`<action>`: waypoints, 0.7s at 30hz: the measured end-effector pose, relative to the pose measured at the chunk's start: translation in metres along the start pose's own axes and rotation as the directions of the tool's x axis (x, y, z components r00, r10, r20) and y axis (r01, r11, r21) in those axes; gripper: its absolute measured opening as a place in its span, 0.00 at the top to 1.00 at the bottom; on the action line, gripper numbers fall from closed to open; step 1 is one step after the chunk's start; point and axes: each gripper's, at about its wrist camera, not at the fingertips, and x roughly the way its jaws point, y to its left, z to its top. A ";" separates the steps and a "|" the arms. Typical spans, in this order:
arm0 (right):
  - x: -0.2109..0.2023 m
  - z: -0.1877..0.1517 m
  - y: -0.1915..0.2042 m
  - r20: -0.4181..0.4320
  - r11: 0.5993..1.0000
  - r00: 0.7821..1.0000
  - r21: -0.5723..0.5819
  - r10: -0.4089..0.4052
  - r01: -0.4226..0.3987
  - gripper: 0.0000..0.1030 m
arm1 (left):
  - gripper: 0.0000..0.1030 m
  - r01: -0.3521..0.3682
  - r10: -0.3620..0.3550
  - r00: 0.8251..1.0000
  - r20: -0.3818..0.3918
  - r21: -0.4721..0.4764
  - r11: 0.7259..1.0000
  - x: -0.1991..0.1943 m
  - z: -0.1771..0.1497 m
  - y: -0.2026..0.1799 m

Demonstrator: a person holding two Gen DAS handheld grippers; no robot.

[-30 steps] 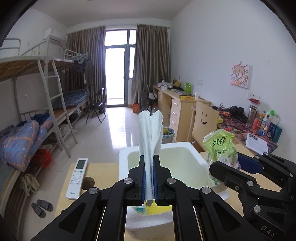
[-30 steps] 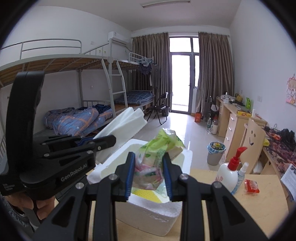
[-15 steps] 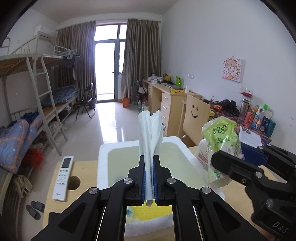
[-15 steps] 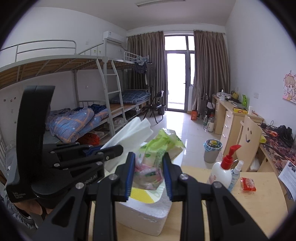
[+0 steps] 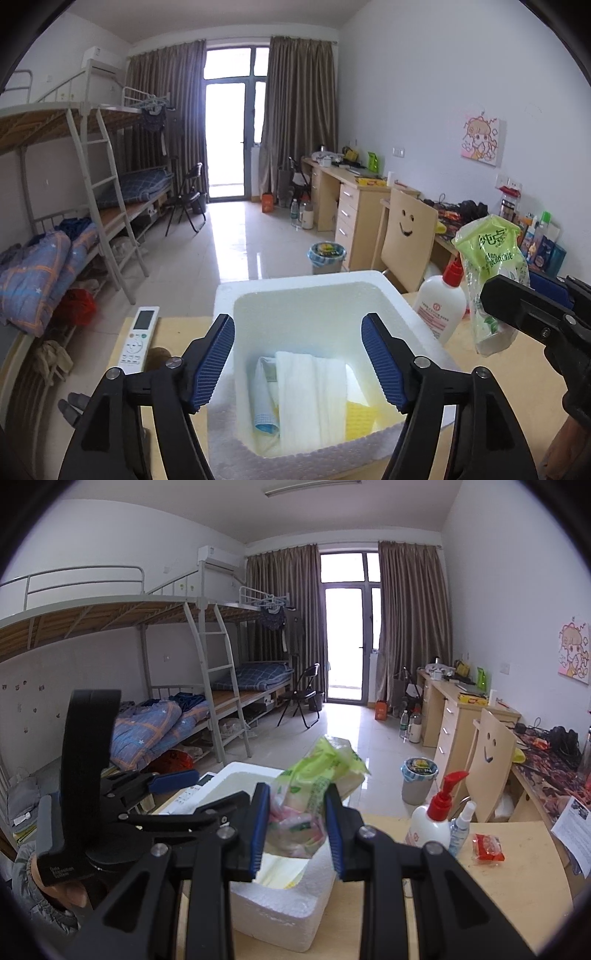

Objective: Organize soft objects
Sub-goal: 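Lower the tissue into the foam box and open the left tool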

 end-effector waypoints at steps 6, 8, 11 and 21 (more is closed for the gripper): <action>-0.002 0.000 -0.001 0.000 1.000 1.000 0.000 0.010 -0.010 0.67 | 0.21 -0.011 0.011 1.000 0.020 -0.037 0.999 -0.015 0.001 0.001; -0.003 0.000 -0.001 0.002 1.000 1.000 0.000 0.014 -0.014 0.67 | 0.21 -0.003 0.004 1.000 0.015 -0.038 0.999 -0.017 0.001 -0.001; -0.003 0.000 -0.003 0.001 1.000 1.000 -0.003 0.026 -0.026 0.67 | 0.21 -0.040 0.041 0.999 0.021 -0.041 0.998 -0.022 -0.001 0.000; -0.003 0.000 -0.005 0.007 0.999 0.999 -0.011 0.051 -0.051 0.68 | 0.21 -0.141 0.148 0.987 0.070 -0.094 0.986 -0.052 -0.017 0.019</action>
